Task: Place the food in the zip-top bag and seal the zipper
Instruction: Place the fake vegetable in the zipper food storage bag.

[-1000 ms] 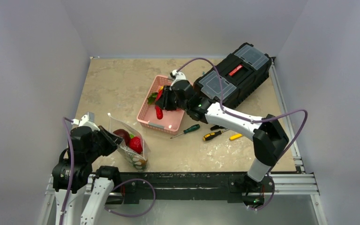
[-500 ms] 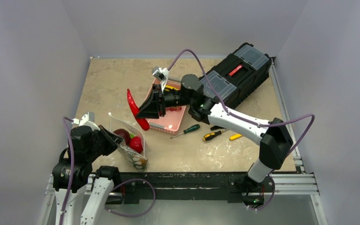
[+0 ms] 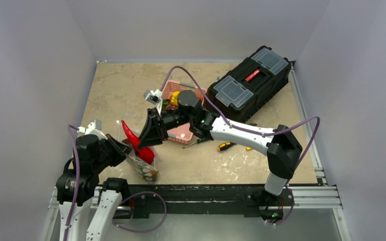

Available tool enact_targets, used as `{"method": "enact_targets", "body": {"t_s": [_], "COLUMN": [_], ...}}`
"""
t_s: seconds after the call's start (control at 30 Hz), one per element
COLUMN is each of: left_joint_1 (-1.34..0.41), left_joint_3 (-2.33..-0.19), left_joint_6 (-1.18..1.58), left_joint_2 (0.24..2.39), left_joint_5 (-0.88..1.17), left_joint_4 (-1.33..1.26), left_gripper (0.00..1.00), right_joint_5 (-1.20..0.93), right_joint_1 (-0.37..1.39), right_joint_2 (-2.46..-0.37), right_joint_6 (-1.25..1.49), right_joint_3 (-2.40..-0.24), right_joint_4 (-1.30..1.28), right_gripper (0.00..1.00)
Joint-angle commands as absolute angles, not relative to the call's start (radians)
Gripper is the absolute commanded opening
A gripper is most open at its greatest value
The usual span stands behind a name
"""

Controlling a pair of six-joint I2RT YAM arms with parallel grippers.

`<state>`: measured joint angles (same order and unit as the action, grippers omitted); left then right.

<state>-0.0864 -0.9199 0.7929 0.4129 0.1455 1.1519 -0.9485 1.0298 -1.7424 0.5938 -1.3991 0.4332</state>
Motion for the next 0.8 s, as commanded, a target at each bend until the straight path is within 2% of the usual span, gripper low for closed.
{"method": "enact_targets", "body": {"t_s": [0.0,0.2,0.77], "left_joint_1": [-0.087,-0.087,-0.087], "left_joint_3": [-0.92,-0.927,-0.921], "left_joint_6": [0.804,0.799,0.795], "left_joint_2": [0.416,0.423,0.433], "left_joint_5": [0.163,0.165,0.17], "left_joint_4": [1.109,1.112,1.101], "left_gripper": [0.0,0.0,0.0], "right_joint_5": [-0.858,-0.779,-0.825], "right_joint_1": [1.043,1.045,1.057], "right_joint_2": [-1.733,-1.76,-1.812], "right_joint_6": [0.562,0.495,0.256], "right_joint_3": [-1.412,-1.409,-1.476], "right_joint_4": [0.43,0.367,0.043], "right_gripper": [0.02,0.02,0.06]}}
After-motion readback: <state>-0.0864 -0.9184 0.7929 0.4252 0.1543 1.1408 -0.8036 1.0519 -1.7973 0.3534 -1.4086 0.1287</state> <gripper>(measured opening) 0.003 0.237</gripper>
